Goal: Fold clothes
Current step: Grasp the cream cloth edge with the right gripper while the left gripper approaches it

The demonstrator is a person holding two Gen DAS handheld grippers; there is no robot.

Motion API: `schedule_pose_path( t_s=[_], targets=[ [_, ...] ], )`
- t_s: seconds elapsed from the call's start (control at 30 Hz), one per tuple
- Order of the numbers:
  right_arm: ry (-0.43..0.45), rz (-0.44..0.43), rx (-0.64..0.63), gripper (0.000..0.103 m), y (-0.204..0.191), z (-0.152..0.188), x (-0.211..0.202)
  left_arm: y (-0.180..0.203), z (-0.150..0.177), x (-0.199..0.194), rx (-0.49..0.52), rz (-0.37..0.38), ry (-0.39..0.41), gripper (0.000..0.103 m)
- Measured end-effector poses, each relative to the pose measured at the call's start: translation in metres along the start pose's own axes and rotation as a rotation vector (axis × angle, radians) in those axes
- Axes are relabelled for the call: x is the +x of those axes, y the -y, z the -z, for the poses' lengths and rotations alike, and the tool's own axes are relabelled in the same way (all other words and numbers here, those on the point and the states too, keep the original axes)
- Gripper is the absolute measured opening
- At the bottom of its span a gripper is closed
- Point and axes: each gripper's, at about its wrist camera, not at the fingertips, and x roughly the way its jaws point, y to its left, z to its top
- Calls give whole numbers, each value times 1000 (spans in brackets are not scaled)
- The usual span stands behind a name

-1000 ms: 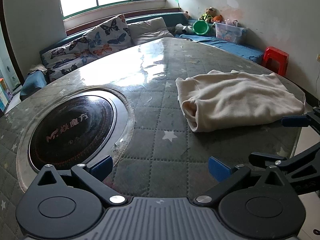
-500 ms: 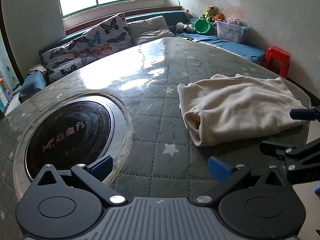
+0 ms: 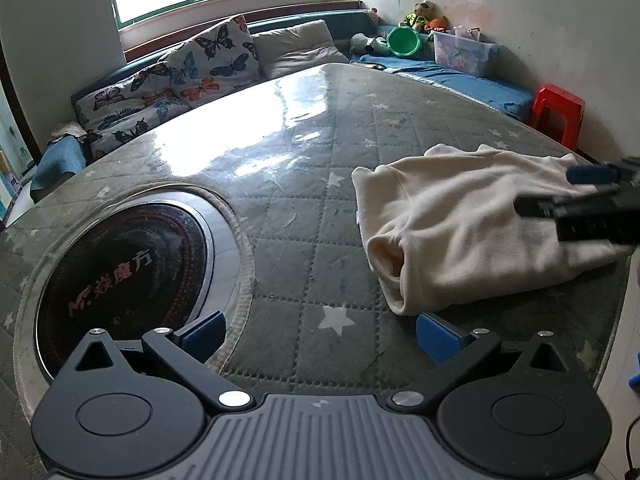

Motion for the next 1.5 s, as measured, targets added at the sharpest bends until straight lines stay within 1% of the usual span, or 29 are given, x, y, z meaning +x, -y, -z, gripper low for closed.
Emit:
schedule_pose_path(
  t_s=[0.1,0.2,0.3,0.47,0.53,0.6,0.67,0.73,0.77,0.8,0.83,0.87,0.93,0.97,1.0,1.03,1.1,1.23,1.37,1.5],
  targets=[
    [-15,18,9,84,9,-9,16,0,-2,2,2,1,-4,103],
    [-23,33,21,81,16,-16,30,0,-3,2,7,2,-3,103],
    [-32,36,37,75,23,-23,43,-2,-3,2,10,-3,-4,103],
    [-53,52,28,73,28,-30,60,-6,-3,3,5,-12,-6,103],
    [-61,58,26,69,29,-31,65,-8,-2,3,2,-14,-6,103],
    [-73,56,28,68,31,-31,70,-9,-2,2,0,-16,-5,103],
    [-81,48,32,65,31,-31,73,-11,-2,2,-2,-18,-6,103],
    [-85,29,43,56,33,-31,74,-12,-2,2,-2,-20,-8,103],
    [-84,26,48,55,33,-30,75,-12,-2,2,-2,-22,-8,103],
    [-83,24,48,49,33,-30,75,-13,-2,2,-2,-23,-9,103],
    [-79,18,48,41,33,-30,74,-13,-1,1,-3,-24,-9,103],
    [-71,12,47,38,32,-30,72,-13,-1,1,-5,-26,-9,103],
    [-54,4,43,24,31,-30,67,-14,-2,1,-8,-27,-8,103],
    [-43,2,39,21,30,-30,63,-15,-2,0,-8,-27,-6,103],
    [-32,2,35,16,28,-29,59,-16,-2,0,-9,-27,-5,103],
    [-19,-1,30,13,27,-29,53,-16,-2,-1,-10,-27,-3,103],
    [1,-17,26,10,24,-28,42,-17,-2,-2,-12,-28,1,103],
    [49,-82,-1,9,9,-20,9,-20,-2,-5,-18,-29,10,103],
    [80,-181,-24,9,-13,-6,-28,-22,-2,-8,-23,-33,17,103],
    [79,-287,-65,9,-37,12,-59,-22,-4,-12,-27,-30,27,103]
  ],
)
